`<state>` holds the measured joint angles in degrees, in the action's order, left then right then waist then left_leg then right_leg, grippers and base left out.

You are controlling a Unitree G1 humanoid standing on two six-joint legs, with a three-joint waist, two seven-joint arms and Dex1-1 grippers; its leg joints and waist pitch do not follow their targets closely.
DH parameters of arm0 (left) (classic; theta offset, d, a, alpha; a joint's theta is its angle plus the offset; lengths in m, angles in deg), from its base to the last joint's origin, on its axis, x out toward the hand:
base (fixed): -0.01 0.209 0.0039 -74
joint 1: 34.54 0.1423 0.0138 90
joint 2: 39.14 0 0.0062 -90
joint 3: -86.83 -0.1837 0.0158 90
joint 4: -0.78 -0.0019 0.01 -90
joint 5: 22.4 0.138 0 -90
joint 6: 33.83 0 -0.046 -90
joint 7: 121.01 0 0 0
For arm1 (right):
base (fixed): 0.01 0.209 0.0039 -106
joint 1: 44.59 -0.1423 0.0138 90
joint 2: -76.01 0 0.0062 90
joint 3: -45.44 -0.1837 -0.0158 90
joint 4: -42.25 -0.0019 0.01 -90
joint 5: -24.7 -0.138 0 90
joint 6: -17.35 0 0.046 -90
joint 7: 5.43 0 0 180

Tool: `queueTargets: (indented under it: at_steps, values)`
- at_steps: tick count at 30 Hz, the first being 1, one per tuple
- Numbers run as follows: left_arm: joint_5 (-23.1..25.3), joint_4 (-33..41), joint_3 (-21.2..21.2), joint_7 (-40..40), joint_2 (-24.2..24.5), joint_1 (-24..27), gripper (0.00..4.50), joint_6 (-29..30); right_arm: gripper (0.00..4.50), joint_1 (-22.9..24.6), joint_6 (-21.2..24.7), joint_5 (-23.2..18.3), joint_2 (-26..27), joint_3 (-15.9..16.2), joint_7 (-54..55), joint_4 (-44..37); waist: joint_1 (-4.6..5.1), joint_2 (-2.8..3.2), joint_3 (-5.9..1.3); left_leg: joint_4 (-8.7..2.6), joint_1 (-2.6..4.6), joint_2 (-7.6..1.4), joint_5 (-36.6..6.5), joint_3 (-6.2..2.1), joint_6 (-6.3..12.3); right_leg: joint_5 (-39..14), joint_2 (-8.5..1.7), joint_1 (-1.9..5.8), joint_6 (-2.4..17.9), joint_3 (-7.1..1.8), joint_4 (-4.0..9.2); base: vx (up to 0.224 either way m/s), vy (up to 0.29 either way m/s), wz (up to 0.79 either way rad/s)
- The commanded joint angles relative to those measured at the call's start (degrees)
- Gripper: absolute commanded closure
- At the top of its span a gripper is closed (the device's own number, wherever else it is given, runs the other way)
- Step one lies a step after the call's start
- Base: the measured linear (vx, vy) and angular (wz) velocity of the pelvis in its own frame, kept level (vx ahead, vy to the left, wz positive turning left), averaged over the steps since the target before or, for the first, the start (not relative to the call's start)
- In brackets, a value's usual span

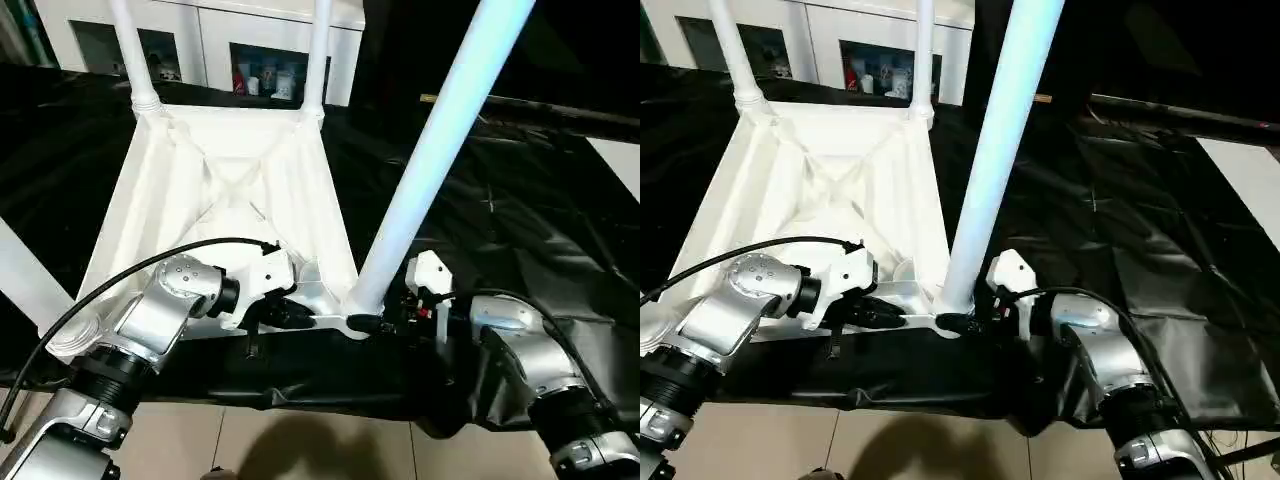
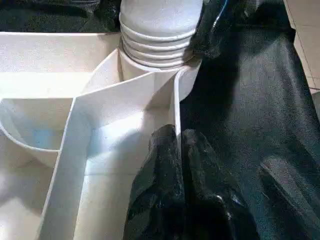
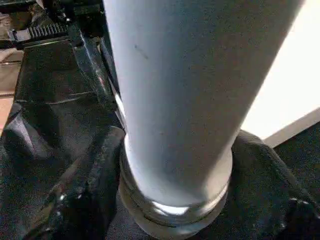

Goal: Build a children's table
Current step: Rotate leg to tighten

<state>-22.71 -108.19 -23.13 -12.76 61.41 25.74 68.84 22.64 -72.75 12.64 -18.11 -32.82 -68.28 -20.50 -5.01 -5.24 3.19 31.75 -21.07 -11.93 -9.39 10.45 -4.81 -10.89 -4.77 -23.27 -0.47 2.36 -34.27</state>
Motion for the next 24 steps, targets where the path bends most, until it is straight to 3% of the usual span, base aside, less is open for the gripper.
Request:
queueTargets:
  at_steps: [1, 7, 10, 11, 14, 15, 16, 17, 18, 19, 22, 24]
  values:
    - [-1.1, -1.0, -2.1, -2.2, -0.6, 2.1, 4.5, 0.8, 1.72, -0.3, 0.2, -0.9, -0.3, -1.1, -0.7, 0.3, -0.05, -0.21, -2.9, -2.99, 0.63, -1.25, -9.0, 0.24, 3.81, -6.3, -2.6, 2.5, 12.4, -1.81, 2.98, 0.0, 0.0, 0.0]
    - [-1.0, -1.2, -2.2, -2.5, -0.5, 2.0, 4.5, 1.0, 1.8, 0.2, 0.4, -1.0, -0.1, -1.5, -0.4, 0.4, -0.06, 0.22, -2.92, -3.02, 0.69, -1.26, -9.9, 0.15, 3.1, -6.8, -2.59, 2.51, 12.5, -1.83, 2.99, 0.0, 0.0, 0.0]
    - [-0.6, -1.6, -2.1, -1.6, -0.9, 1.9, 4.5, 1.1, 1.81, 0.6, 0.3, -1.0, 0.4, -2.1, 0.7, 0.5, -0.07, 0.11, -2.94, -3.0, 0.73, -1.24, -10.2, 0.2, 2.92, -6.7, -2.57, 2.51, 12.6, -1.86, 3.01, 0.0, 0.0, 0.0]
    - [-0.2, -2.4, -1.7, 0.1, -1.6, 1.6, 4.5, 1.4, 1.81, 0.5, -0.1, -0.5, 1.1, -2.7, 3.2, 1.2, -0.11, 0.46, -2.92, -3.03, 0.75, -1.23, -10.2, 0.14, 2.81, -6.4, -2.56, 2.51, 12.7, -1.85, 2.95, 0.0, 0.0, 0.0]
    - [1.6, -7.1, 0.3, 9.2, -5.8, -0.7, 4.5, 2.3, 1.82, -0.5, -0.9, 2.1, 4.5, -5.4, 16.3, 5.5, 0.22, 0.34, -2.58, -3.25, 0.78, -1.09, -12.4, 0.2, 1.49, -9.2, -2.45, 2.21, 12.3, -1.87, 3.48, 0.0, 0.0, 0.0]
    - [2.0, -8.2, 0.6, 11.0, -6.9, -1.2, 4.5, 2.6, 1.82, -0.8, -0.6, 2.4, 5.6, -6.3, 19.7, 6.6, 0.23, 0.44, -2.41, -3.43, 0.95, -1.05, -14.9, 0.12, 0.26, -14.3, -2.62, 1.98, 11.2, -1.92, 3.94, 0.0, 0.0, 0.0]
    - [2.6, -9.4, 0.8, 13.1, -7.9, -2.0, 4.5, 3.1, 1.82, -1.1, 0.0, 2.1, 6.7, -7.3, 22.7, 7.5, 0.29, 0.45, -2.52, -3.57, 0.86, -1.0, -16.7, -0.21, -0.76, -19.0, -2.93, 2.24, 9.8, -1.85, 4.28, -0.052, -0.004, -0.02]
    - [3.0, -10.9, 1.0, 15.3, -9.3, -2.9, 4.5, 3.7, 1.83, -1.3, 0.6, 2.2, 8.0, -8.3, 26.6, 8.5, 0.37, 0.3, -2.47, -3.6, 0.77, -0.95, -17.1, -0.22, -0.97, -20.4, -2.83, 2.2, 8.9, -1.87, 4.46, 0.0, 0.0, 0.0]
    - [3.3, -12.1, 1.2, 17.2, -10.6, -3.7, 4.5, 4.1, 1.83, -1.6, 1.1, 2.3, 9.1, -9.1, 29.8, 9.3, 0.52, 0.54, -2.34, -3.68, 1.13, -0.96, -18.4, -0.2, -1.3, -22.3, -2.78, 1.61, 8.1, -1.98, 4.88, 0.0, 0.0, 0.0]
    - [3.7, -14.6, 1.8, 21.1, -13.2, -5.2, 4.5, 5.7, 1.83, -2.5, 1.6, 2.9, 11.0, -10.5, 36.9, 11.5, 0.75, 0.57, -2.31, -3.73, 1.05, -0.89, -19.9, -0.42, -1.74, -24.4, -2.77, 1.68, 7.5, -1.85, 4.95, 0.0, 0.0, 0.0]
    - [4.1, -20.0, 3.0, 28.5, -18.1, -8.4, 4.5, 8.1, 1.83, -4.9, 3.1, 3.0, 14.8, -12.9, 48.8, 16.3, 1.1, 0.62, -2.43, -3.75, 1.09, -0.74, -21.2, -0.63, -2.11, -27.0, -2.75, 1.44, 6.0, -1.71, 5.33, 0.0, 0.0, 0.0]
    - [4.1, -21.1, 3.2, 29.6, -19.0, -9.0, 4.5, 8.4, 1.83, -5.5, 3.0, 3.1, 15.6, -12.9, 50.1, 17.1, 1.25, 0.53, -2.53, -3.7, 1.17, -0.69, -21.8, -0.66, -1.99, -26.6, -2.71, 1.31, 5.5, -1.58, 5.51, 0.0, 0.0, 0.0]
